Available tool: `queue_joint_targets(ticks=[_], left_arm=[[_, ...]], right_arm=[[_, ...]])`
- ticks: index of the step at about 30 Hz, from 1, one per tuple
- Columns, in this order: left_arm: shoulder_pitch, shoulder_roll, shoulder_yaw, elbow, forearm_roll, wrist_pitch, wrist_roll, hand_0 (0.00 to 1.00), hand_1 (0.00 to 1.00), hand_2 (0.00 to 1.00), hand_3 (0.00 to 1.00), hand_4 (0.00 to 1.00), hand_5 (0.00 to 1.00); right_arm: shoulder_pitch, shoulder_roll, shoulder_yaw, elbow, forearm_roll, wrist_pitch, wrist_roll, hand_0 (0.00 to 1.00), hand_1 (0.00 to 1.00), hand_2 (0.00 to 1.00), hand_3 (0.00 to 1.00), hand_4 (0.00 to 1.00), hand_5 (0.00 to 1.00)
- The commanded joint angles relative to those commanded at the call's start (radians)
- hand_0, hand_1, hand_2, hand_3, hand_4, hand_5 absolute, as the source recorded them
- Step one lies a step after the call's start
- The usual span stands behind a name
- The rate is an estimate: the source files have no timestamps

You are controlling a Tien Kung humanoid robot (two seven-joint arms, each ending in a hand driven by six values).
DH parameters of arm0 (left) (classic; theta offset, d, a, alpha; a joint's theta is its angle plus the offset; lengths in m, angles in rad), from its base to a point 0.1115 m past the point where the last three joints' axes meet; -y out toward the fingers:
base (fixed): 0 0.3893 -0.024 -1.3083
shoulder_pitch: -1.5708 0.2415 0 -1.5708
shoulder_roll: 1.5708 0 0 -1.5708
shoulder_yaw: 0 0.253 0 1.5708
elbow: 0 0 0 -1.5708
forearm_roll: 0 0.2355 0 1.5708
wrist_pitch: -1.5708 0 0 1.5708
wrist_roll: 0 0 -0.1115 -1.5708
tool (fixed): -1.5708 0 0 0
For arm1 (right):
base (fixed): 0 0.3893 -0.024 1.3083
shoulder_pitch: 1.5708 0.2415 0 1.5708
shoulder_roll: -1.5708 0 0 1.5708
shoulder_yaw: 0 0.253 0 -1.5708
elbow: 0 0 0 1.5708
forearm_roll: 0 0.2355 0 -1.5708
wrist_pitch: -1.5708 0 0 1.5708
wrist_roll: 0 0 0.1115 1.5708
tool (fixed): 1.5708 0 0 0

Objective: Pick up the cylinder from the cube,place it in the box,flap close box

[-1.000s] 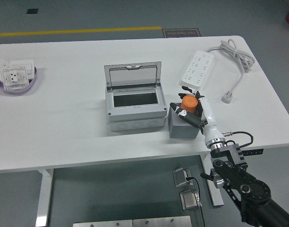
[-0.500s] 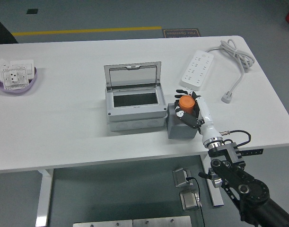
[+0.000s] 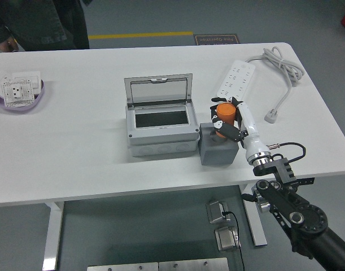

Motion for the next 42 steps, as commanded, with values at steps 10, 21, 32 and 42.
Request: queue_joint_targets(ticks=[10, 21, 32, 42], left_arm=[[0.000, 0.003, -0.005, 0.000, 0.006, 0.000, 0.003, 0.693, 0.686, 0.686, 0.809, 0.733, 0.365], [-0.004, 0.010, -0.010, 0.000, 0.019, -0.001, 0.007, 0.693, 0.685, 0.686, 0.809, 0.734, 0.368], [-0.012, 0.016, -0.013, 0.000, 0.032, -0.004, 0.009, 0.693, 0.685, 0.686, 0.809, 0.734, 0.368], [-0.020, 0.014, -0.006, 0.000, 0.033, -0.006, 0.006, 0.693, 0.685, 0.686, 0.809, 0.735, 0.369]], right_arm=[[0.140, -0.004, -0.072, 0.052, -0.225, 0.058, -0.184, 0.381, 0.357, 0.454, 0.304, 0.002, 0.002], [0.361, 0.019, -0.282, -0.054, -0.503, 0.157, -0.338, 0.215, 0.227, 0.349, 0.259, 0.002, 0.002], [0.514, 0.059, -0.454, -0.203, -0.597, 0.204, -0.336, 0.227, 0.231, 0.351, 0.257, 0.002, 0.002], [0.552, 0.079, -0.529, -0.255, -0.677, 0.196, -0.297, 0.552, 0.601, 0.674, 0.712, 0.387, 0.085]])
